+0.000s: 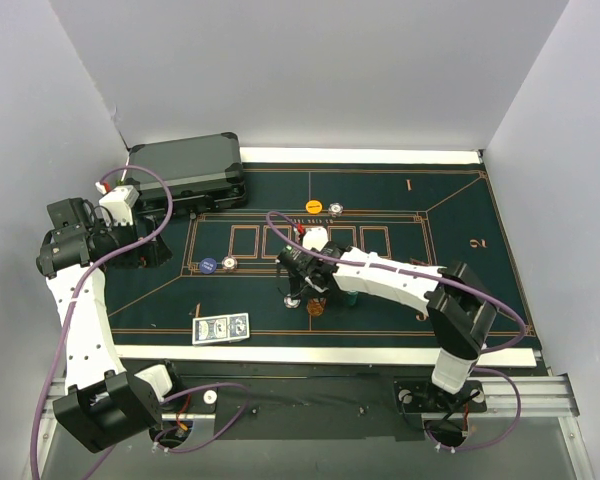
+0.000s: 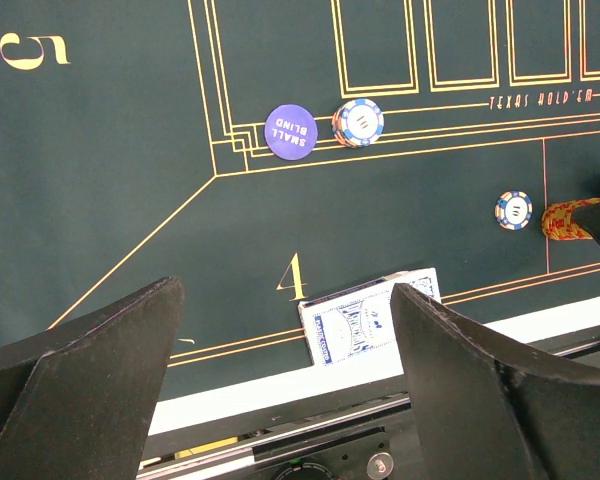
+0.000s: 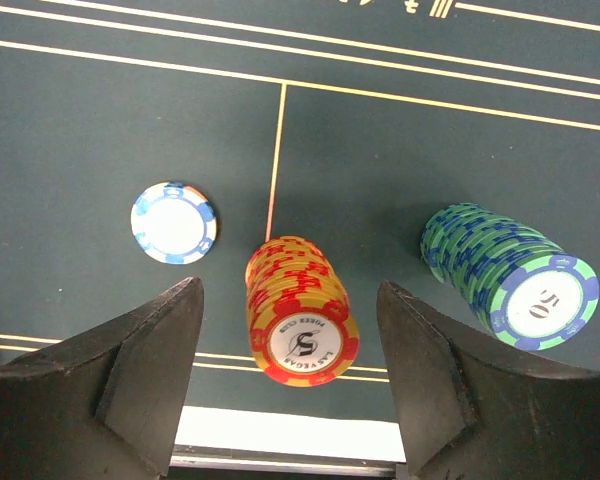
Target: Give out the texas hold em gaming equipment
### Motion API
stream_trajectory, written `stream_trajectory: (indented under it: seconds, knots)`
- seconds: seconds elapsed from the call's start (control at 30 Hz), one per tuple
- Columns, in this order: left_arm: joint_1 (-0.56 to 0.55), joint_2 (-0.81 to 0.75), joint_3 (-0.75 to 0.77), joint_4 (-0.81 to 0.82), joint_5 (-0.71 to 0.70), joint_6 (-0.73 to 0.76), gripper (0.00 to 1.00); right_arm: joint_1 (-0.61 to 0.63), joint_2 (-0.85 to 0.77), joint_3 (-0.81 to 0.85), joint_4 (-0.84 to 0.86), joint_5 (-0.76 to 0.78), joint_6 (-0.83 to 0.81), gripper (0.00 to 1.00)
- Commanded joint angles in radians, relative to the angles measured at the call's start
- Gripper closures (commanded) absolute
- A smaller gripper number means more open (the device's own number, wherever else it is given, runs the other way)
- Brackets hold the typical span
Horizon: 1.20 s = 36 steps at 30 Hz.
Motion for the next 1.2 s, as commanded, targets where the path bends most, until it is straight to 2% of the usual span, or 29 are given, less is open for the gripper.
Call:
stream_trajectory:
  seconds: [0.0,0.7,1.17]
  knots:
    - [0.01,-0.004,0.029,-0.001,0.01,0.022,0.04,-0.018,0.007,-0.025,-0.006,0.002,0.008,0.36]
    - [0.017,-0.007,0.026,-0.003,0.01,0.025,0.04,-0.024,0.008,-0.065,0.025,-0.021,0.012,0.46]
    - [0.021,-0.008,0.019,-0.003,0.006,0.034,0.04,-0.026,0.004,-0.074,0.034,-0.027,0.019,0.57]
